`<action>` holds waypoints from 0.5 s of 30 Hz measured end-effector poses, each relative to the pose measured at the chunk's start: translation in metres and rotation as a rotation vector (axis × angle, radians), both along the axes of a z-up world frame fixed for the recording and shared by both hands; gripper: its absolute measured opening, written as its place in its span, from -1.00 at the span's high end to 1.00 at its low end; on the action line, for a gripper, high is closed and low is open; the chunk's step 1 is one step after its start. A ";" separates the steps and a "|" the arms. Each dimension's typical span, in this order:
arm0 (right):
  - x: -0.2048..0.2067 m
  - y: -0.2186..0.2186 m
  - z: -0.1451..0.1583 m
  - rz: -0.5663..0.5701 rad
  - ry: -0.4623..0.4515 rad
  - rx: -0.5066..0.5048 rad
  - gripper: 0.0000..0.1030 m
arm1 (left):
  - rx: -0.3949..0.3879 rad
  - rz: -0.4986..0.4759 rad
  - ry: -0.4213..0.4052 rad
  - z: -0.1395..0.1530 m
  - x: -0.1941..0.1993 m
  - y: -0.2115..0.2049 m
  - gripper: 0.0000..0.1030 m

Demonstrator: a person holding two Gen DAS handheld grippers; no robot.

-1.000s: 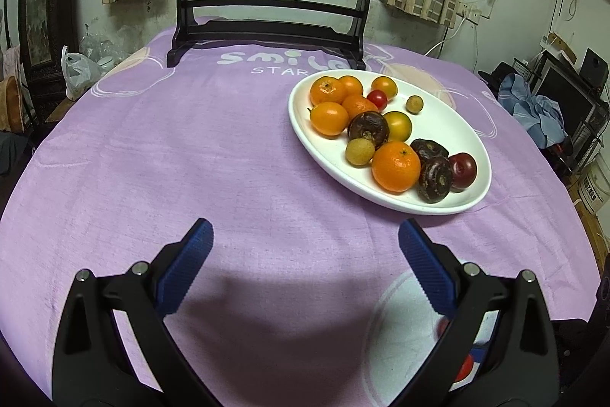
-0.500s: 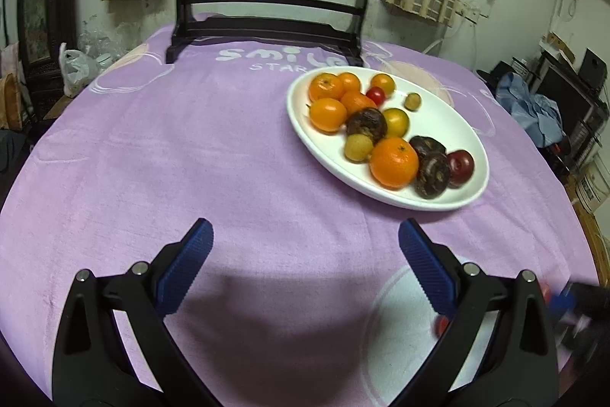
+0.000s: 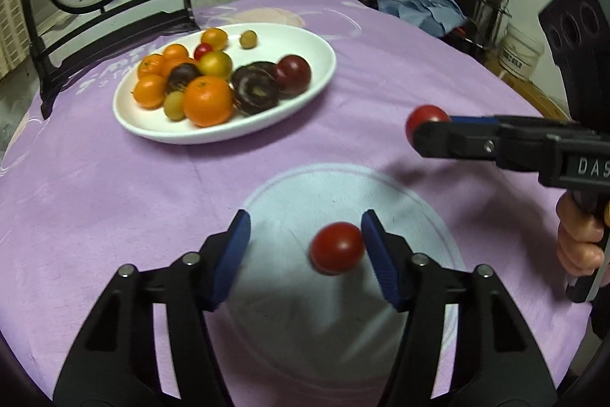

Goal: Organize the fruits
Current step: 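Grasp a red tomato with the right gripper while the left gripper grasps the other red tomato, then carry both red tomatoes onto the white plate and open both grippers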

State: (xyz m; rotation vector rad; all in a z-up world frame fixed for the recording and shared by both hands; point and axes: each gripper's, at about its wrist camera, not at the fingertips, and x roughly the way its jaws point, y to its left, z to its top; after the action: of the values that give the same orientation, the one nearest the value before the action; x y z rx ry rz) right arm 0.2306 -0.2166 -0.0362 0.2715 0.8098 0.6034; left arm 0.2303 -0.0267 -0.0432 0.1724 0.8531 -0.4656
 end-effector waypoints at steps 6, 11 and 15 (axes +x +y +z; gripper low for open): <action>0.000 0.003 -0.001 0.009 0.001 -0.010 0.47 | 0.024 -0.047 0.005 -0.006 -0.007 -0.012 -0.05; -0.001 0.003 -0.001 0.009 0.001 -0.011 0.47 | 0.042 -0.053 0.024 -0.011 -0.006 -0.015 0.20; -0.001 0.004 -0.001 0.010 0.002 -0.014 0.47 | 0.065 -0.056 0.031 -0.016 -0.006 -0.018 0.33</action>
State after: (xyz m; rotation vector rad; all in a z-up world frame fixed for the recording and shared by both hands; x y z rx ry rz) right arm 0.2295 -0.2130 -0.0373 0.2551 0.8173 0.6068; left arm 0.2240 -0.0442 -0.0591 0.2498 0.8966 -0.4940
